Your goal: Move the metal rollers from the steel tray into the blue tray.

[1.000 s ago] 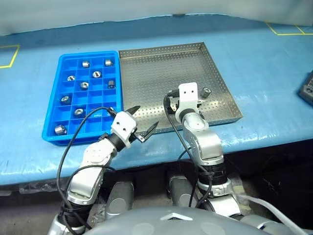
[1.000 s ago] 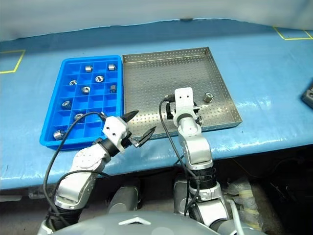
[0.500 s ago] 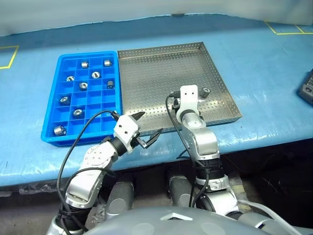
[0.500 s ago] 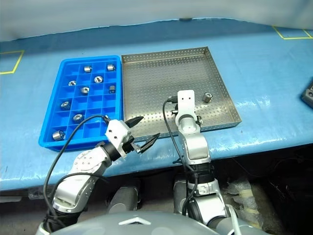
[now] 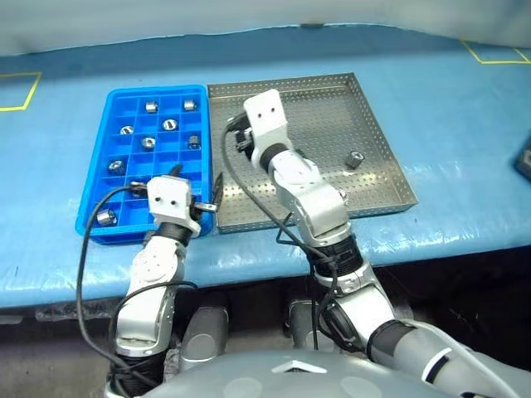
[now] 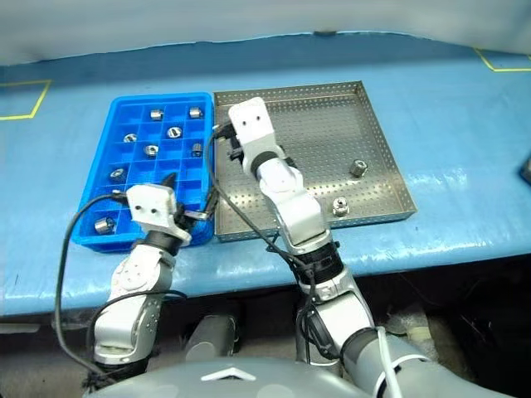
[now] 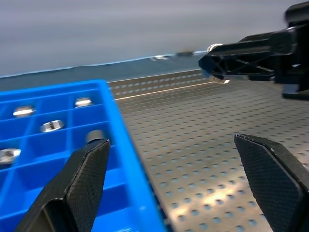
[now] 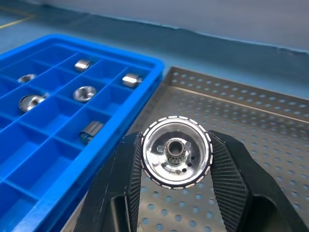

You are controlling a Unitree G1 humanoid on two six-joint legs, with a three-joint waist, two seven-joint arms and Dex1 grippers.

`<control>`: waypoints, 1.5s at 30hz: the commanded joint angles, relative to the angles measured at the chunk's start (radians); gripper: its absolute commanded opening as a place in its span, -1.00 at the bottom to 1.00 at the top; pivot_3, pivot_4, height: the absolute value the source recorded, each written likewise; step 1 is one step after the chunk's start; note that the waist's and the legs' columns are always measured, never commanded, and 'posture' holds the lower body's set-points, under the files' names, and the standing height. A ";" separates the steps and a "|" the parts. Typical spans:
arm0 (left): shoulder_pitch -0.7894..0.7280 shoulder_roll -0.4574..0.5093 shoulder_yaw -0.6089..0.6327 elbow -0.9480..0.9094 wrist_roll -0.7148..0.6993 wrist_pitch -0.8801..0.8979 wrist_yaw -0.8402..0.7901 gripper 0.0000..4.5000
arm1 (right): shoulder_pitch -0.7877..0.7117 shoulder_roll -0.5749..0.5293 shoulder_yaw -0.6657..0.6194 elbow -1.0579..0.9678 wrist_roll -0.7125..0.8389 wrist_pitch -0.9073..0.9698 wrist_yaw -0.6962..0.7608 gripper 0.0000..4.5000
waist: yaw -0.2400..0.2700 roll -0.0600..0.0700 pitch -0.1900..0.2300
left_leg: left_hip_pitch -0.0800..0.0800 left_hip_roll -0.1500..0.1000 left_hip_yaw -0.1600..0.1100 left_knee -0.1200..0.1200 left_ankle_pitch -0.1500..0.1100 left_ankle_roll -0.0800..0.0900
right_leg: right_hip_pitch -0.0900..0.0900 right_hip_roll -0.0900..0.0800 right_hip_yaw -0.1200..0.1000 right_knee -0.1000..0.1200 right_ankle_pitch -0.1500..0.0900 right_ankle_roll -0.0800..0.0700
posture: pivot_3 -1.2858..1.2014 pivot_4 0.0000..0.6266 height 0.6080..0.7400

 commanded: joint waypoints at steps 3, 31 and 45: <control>0.099 -0.028 0.053 -0.052 0.071 -0.112 0.093 1.00 | -0.142 0.117 0.066 0.176 0.020 -0.180 0.074 -0.25 | 0.031 0.000 0.000 | -0.004 0.000 0.000 -0.001 0.000 -0.001 | -0.005 0.000 0.000 0.000 0.002 -0.004 | 0.28 -0.52 1.00; 0.346 -0.136 0.103 -0.140 0.085 -0.215 0.163 1.00 | -0.486 0.204 -0.022 0.977 0.079 -0.600 0.095 -0.25 | 0.271 -0.001 0.001 | -0.003 0.001 -0.001 -0.006 0.002 -0.004 | -0.007 0.002 -0.002 0.001 -0.007 -0.007 | 0.46 -0.52 1.00; 0.254 -0.111 0.098 -0.092 0.059 -0.172 0.110 1.00 | -0.388 0.166 -0.035 0.805 0.097 -0.524 0.115 0.99 | 0.301 -0.001 0.001 | -0.005 0.002 0.000 -0.006 0.002 -0.005 | -0.008 0.003 -0.002 0.000 -0.007 -0.007 | 0.36 -0.52 1.00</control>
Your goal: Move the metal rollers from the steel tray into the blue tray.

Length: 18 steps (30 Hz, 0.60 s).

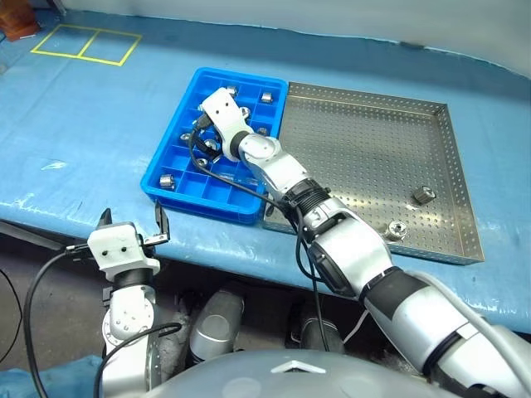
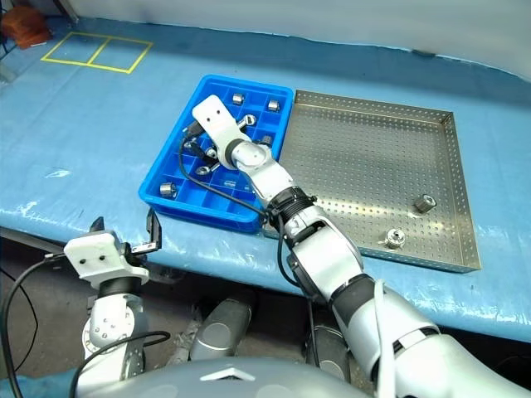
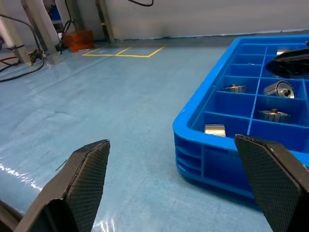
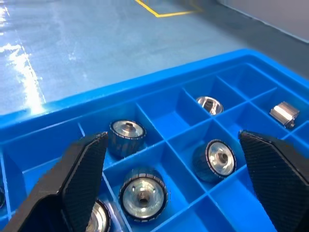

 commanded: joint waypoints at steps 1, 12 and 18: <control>-0.015 0.011 0.002 -0.008 -0.011 0.007 -0.017 1.00 | 0.063 0.143 -0.004 -0.105 0.010 0.030 -0.019 0.99 | -0.002 0.000 0.000 | 0.000 0.000 0.000 0.000 0.000 0.000 | 0.000 0.000 0.000 0.000 0.000 0.000 | 0.36 -0.52 1.00; -0.062 0.023 -0.004 0.013 -0.023 0.031 -0.051 1.00 | 0.196 0.103 0.078 -0.469 0.057 0.243 0.013 0.99 | -0.043 0.000 0.000 | 0.001 0.000 0.000 0.000 0.000 0.000 | 0.001 0.000 0.000 0.000 0.000 0.000 | 0.32 -0.52 1.00; -0.102 0.034 -0.013 0.028 -0.029 0.047 -0.069 1.00 | 0.195 0.089 0.025 -0.527 0.102 0.359 -0.033 0.99 | -0.080 0.000 0.000 | 0.001 0.000 0.000 0.001 0.001 -0.001 | 0.001 0.000 0.000 0.001 0.000 0.000 | 0.28 -0.52 1.00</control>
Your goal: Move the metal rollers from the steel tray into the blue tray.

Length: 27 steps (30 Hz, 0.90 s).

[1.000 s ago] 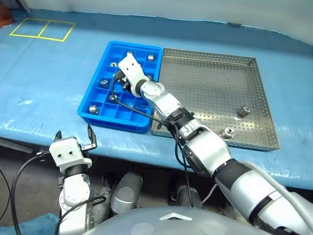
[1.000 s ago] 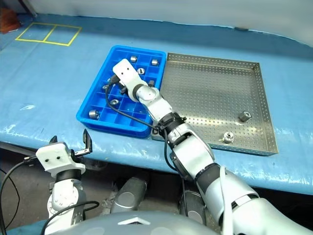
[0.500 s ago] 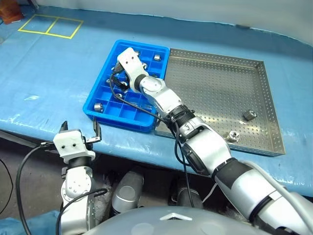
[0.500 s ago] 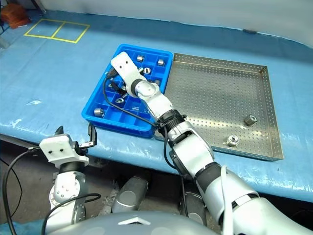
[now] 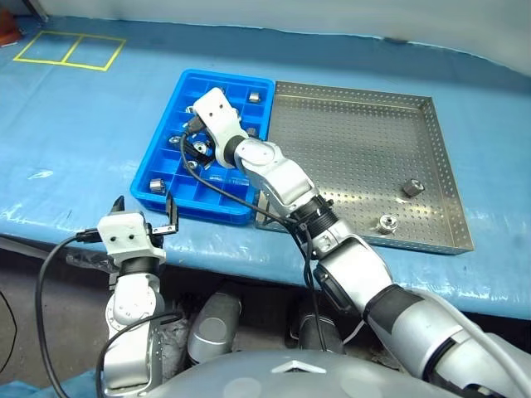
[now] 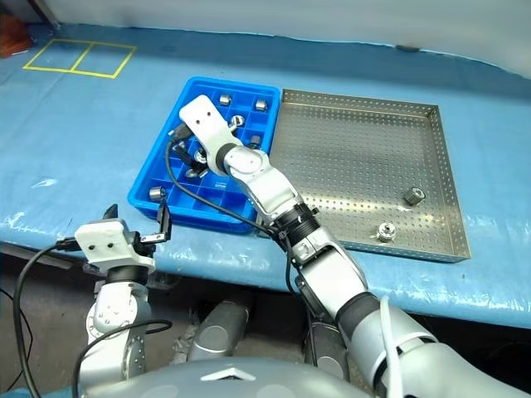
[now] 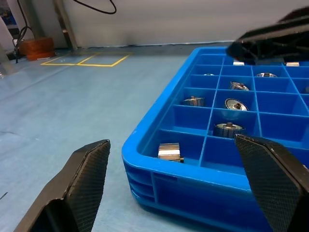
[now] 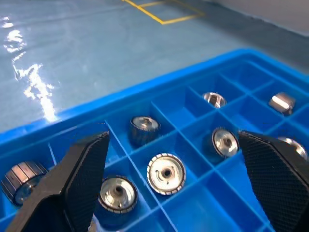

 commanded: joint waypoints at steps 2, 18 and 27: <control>-0.028 0.007 -0.013 0.008 -0.010 0.006 -0.013 1.00 | 0.004 0.098 -0.052 -0.071 0.033 0.069 -0.026 0.99 | -0.028 0.000 0.000 | 0.000 0.000 0.000 0.000 0.000 0.000 | 0.001 0.000 0.000 0.000 0.000 0.000 | 0.27 -0.52 1.00; -0.010 -0.033 -0.035 0.022 0.036 -0.045 0.058 1.00 | -0.177 0.117 -0.028 0.121 -0.023 0.028 0.064 0.99 | -0.126 0.000 0.000 | 0.002 0.000 -0.002 -0.002 0.000 0.000 | 0.001 0.000 -0.001 0.001 0.004 -0.001 | 0.36 -0.52 1.00; 0.082 -0.076 0.067 -0.079 0.099 -0.095 0.172 1.00 | -0.233 0.164 -0.020 0.289 -0.045 -0.049 0.113 0.99 | -0.065 0.000 0.000 | 0.001 0.000 -0.004 -0.003 0.000 0.000 | 0.000 0.000 -0.003 0.001 0.001 0.001 | 0.46 -0.52 1.00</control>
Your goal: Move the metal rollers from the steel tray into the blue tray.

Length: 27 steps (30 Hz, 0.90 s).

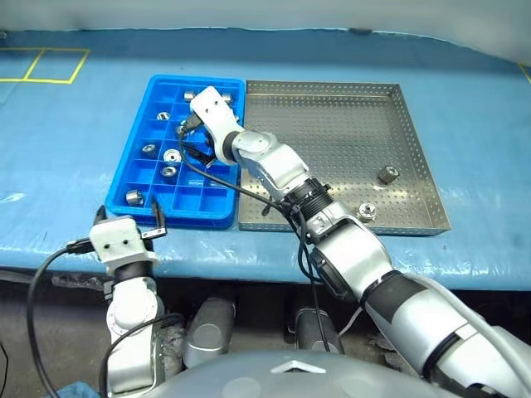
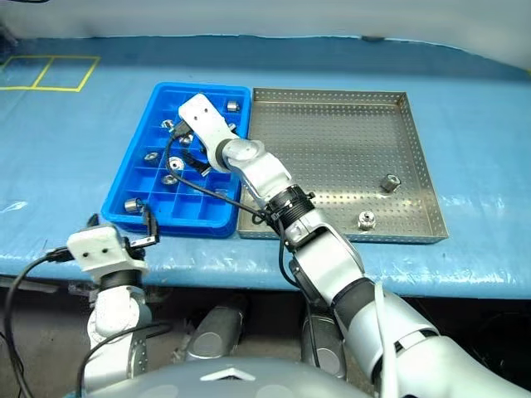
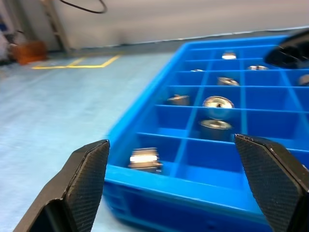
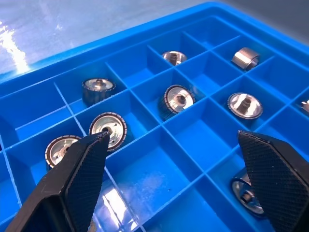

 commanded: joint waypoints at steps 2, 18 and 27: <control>0.034 -0.013 0.041 -0.075 0.020 -0.028 0.034 1.00 | -0.094 0.158 -0.001 0.079 -0.017 -0.069 0.015 0.99 | 0.031 0.000 0.000 | 0.000 0.000 0.000 0.000 0.000 0.000 | 0.000 0.000 0.000 0.000 0.000 0.000 | 0.47 -0.52 1.00; -0.106 0.040 -0.037 0.036 -0.008 0.024 -0.054 1.00 | 0.228 -0.008 -0.148 -0.405 -0.016 0.023 -0.253 0.99 | 0.167 -0.001 -0.001 | -0.003 0.000 0.001 0.003 0.000 -0.001 | 0.000 0.000 -0.001 -0.003 -0.002 -0.002 | 0.25 -0.52 1.00; -0.344 0.110 -0.092 0.198 -0.048 0.065 -0.181 1.00 | 0.520 -0.077 -0.278 -0.877 -0.135 0.168 -0.504 0.99 | 0.016 0.002 -0.003 | -0.004 0.000 0.002 0.007 0.001 -0.001 | 0.001 0.000 0.000 -0.002 0.000 0.000 | 0.03 -0.52 1.00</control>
